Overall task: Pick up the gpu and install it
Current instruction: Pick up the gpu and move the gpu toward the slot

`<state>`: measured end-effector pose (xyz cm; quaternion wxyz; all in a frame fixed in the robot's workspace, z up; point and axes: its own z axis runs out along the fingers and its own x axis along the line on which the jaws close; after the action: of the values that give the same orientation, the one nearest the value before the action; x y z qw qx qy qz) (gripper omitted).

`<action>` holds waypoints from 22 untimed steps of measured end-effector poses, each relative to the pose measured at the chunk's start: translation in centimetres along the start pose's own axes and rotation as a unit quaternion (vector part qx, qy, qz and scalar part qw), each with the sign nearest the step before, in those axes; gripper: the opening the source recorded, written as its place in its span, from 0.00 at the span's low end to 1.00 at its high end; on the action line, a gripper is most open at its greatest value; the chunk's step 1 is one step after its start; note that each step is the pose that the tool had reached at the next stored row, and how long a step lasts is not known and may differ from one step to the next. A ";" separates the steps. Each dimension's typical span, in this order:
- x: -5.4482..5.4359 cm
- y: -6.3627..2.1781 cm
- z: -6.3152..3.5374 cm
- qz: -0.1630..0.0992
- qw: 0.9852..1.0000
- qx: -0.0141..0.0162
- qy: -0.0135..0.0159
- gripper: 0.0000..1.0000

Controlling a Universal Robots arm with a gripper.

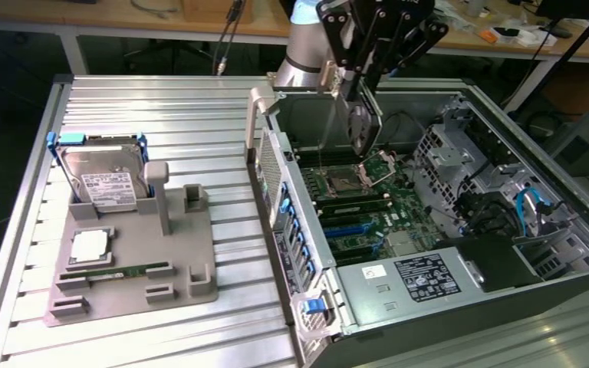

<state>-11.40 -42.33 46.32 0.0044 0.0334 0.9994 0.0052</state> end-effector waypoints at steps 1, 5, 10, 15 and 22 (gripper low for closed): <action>-0.1 0.01 0.00 0.000 1.000 0.000 0.000 0.27; -0.3 0.02 0.00 0.000 1.000 0.000 0.000 0.27; -0.7 0.05 0.01 0.000 1.000 0.000 0.000 0.27; -1.1 0.08 0.01 -0.001 1.000 0.000 0.000 0.27; -1.6 0.11 0.01 -0.001 1.000 0.000 0.000 0.27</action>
<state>-9.83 -42.33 46.32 0.0044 0.0324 0.9995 0.0051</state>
